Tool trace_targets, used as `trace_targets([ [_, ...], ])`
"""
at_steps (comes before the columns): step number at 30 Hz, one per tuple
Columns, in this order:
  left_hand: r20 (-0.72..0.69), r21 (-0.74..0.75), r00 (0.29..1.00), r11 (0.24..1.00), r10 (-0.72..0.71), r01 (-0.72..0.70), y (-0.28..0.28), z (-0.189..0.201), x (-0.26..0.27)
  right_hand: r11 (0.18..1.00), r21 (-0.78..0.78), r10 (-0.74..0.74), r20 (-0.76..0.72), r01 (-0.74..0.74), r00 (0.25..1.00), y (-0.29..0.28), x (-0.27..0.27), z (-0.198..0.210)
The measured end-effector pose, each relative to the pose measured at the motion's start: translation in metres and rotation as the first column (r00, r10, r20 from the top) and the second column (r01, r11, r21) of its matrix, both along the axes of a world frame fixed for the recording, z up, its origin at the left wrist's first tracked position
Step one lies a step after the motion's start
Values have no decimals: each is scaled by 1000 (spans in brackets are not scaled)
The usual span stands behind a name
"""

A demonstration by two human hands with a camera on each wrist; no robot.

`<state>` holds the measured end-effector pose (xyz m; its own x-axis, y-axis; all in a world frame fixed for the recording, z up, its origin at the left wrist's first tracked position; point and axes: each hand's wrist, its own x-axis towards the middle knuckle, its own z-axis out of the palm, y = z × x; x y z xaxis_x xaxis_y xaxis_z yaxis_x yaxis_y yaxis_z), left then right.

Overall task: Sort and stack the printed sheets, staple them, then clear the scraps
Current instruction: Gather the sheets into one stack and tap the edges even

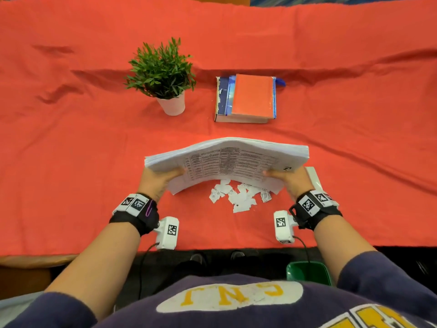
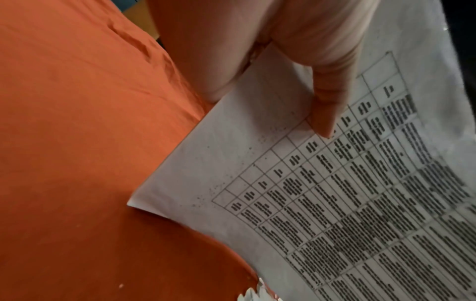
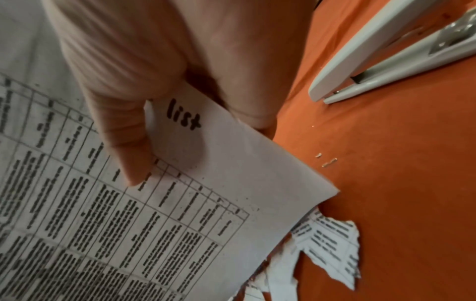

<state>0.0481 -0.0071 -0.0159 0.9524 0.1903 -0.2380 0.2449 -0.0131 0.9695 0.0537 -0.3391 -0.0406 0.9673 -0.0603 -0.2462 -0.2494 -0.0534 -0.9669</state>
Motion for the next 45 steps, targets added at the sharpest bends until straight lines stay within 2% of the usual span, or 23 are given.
trace_targets([
  [7,-43,21,999,1000,-16,17,-2,-4,-2,1000,-17,8,-54,-9,999,2,-1,-9],
  [12,-41,19,999,1000,-4,5,-10,1,-1,1000,-17,-9,-41,8,999,6,-2,-6],
  [17,-21,128,1000,992,13,-10,-16,39,14,996,-4,-95,-88,95,992,-7,14,18],
  [18,0,131,1000,991,1,-1,-18,53,17,992,-22,-123,-59,122,991,-12,19,31],
  [21,69,208,992,974,-107,91,-22,100,27,934,-283,-165,196,217,967,-25,36,90],
  [23,87,327,978,933,-190,153,-27,126,34,895,-398,-39,381,201,924,-17,45,141],
  [24,90,388,970,905,-227,175,-31,137,38,880,-456,88,432,134,897,-5,48,166],
  [25,85,444,961,873,-265,201,-35,145,42,847,-531,235,426,31,874,11,51,185],
  [27,78,548,937,799,-341,246,-46,159,47,727,-653,496,286,-212,820,46,58,207],
  [29,74,608,913,744,-401,278,-55,168,50,653,-684,583,180,-325,792,69,66,213],
  [31,72,629,891,713,-449,309,-60,173,50,658,-661,591,158,-359,791,75,70,213],
  [33,66,653,869,680,-490,333,-57,176,48,699,-600,573,145,-389,806,72,70,208],
  [37,81,643,839,672,-538,368,-28,174,46,872,-347,431,215,-344,876,52,64,192],
  [39,111,539,869,764,-483,356,-12,166,41,940,-224,305,223,-256,926,38,62,180],
  [41,181,293,906,901,-382,321,-11,155,33,981,-61,193,210,-185,958,28,59,165],
  [42,220,175,921,942,-321,287,-16,148,31,988,13,148,202,-154,968,27,56,157],
  [45,304,58,938,985,-170,160,-45,129,31,996,81,27,205,-44,978,32,46,136],
])
